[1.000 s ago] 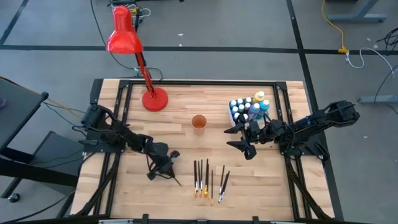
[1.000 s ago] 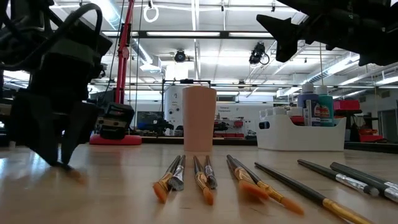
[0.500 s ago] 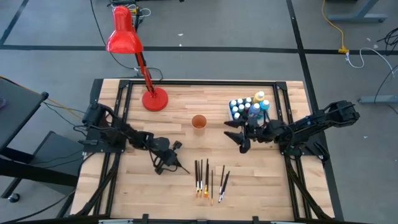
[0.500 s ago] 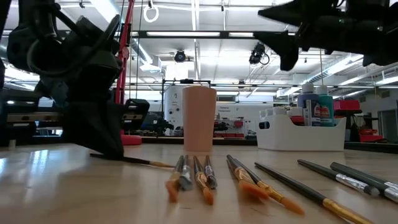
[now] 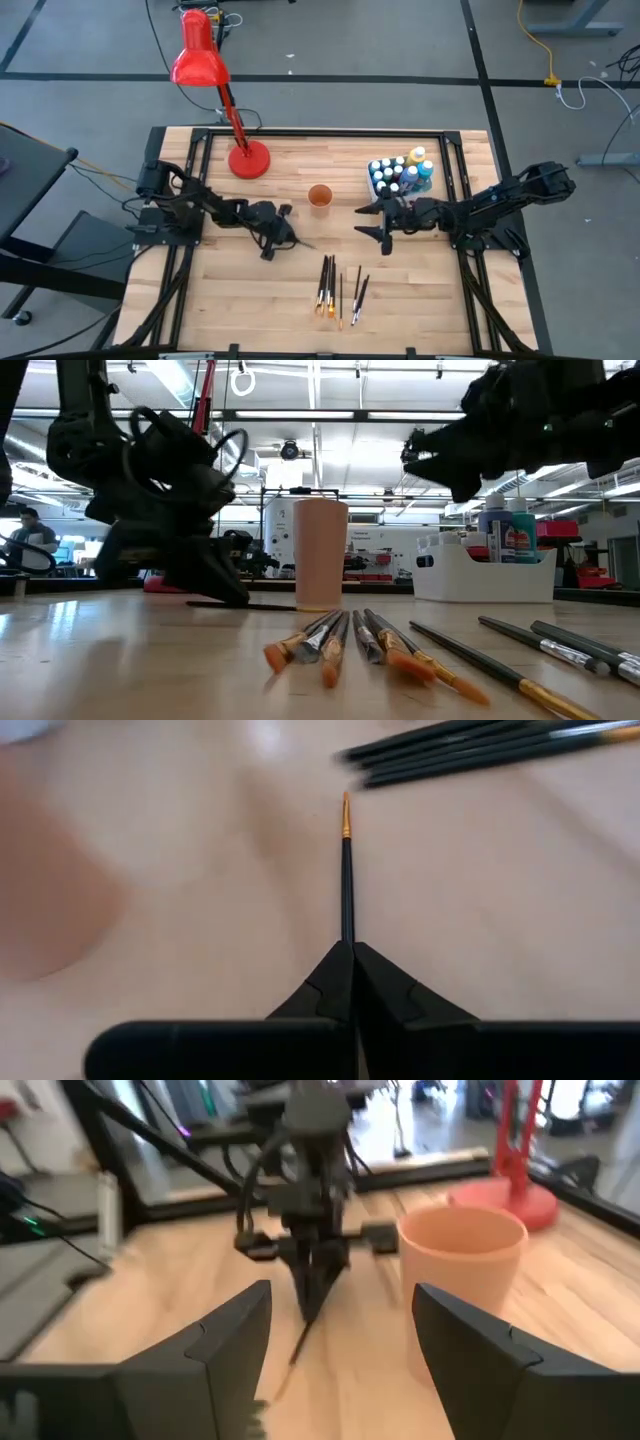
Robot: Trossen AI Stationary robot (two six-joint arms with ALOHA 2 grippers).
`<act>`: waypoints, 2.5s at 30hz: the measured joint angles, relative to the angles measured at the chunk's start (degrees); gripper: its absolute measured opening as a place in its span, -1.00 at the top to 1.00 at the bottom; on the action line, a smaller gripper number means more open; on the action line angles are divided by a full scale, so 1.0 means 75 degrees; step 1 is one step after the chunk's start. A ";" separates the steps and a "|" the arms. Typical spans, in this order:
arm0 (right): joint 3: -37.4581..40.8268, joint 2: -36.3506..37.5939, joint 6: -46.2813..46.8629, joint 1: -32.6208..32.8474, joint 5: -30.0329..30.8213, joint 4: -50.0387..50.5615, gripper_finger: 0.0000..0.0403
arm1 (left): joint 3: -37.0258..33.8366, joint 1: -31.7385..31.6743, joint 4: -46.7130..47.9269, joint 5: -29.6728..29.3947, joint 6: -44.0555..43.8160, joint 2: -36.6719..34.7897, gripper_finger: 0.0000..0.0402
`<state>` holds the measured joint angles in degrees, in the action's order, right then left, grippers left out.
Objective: Pick & Place Paint Supplies
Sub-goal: Put the orange paintbrush into the orange cup
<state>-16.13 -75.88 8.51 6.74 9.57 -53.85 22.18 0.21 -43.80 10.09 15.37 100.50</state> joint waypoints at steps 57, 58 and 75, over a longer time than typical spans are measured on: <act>-0.2522 -0.3753 0.0571 0.0012 -0.0002 0.1181 0.24 | 0.0579 -0.0206 -0.1607 -0.0365 -0.2280 -0.0005 0.92; -0.2522 -0.3753 0.0571 0.0012 -0.0002 0.1181 0.24 | 0.0658 -0.0186 -0.1525 -0.0300 -0.2232 -0.0004 0.89; -0.2519 -0.3750 0.0457 0.0012 -0.0004 0.1068 0.24 | 0.1088 -0.0062 -0.2883 -0.0041 -0.1558 0.1615 0.19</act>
<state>-35.03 -104.01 11.94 6.84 9.55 -45.84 30.35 -0.25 -65.42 9.78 3.68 112.61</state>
